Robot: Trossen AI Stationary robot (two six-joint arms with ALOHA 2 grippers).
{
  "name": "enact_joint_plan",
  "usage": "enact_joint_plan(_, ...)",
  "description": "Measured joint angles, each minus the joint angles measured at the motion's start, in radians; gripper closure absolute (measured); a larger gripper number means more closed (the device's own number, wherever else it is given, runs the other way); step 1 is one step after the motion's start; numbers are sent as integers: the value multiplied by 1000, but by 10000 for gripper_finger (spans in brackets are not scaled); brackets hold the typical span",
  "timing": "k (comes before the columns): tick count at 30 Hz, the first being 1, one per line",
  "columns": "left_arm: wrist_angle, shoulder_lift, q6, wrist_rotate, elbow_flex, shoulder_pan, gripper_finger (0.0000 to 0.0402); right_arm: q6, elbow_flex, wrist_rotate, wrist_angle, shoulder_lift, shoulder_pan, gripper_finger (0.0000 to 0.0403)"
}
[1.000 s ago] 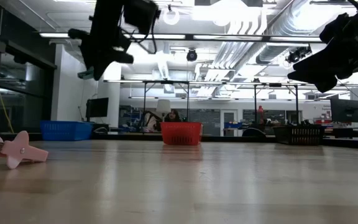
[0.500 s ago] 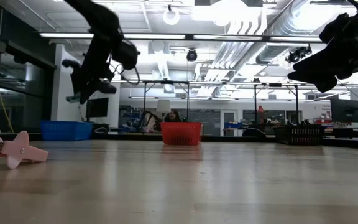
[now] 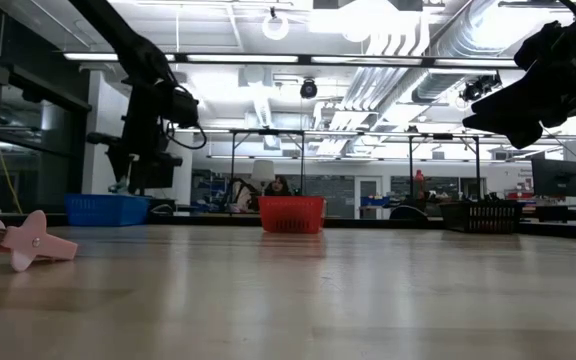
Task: Pick and place Stapler, Stapler remover, tape
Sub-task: Put the blue staple remover into the blue bin
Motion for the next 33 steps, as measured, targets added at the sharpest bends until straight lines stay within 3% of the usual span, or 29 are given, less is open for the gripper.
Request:
enact_joint_plan(6,74,0,-3,59,-42,46,312,0,0,0,0,0,0,222)
enact_joint_plan(16,120,1,-9,70,-92,56,308,0,0,0,0,0,0,222)
enact_joint_plan(33,122,0,16,111,-92,56,197,0,0,0,0,0,0,222)
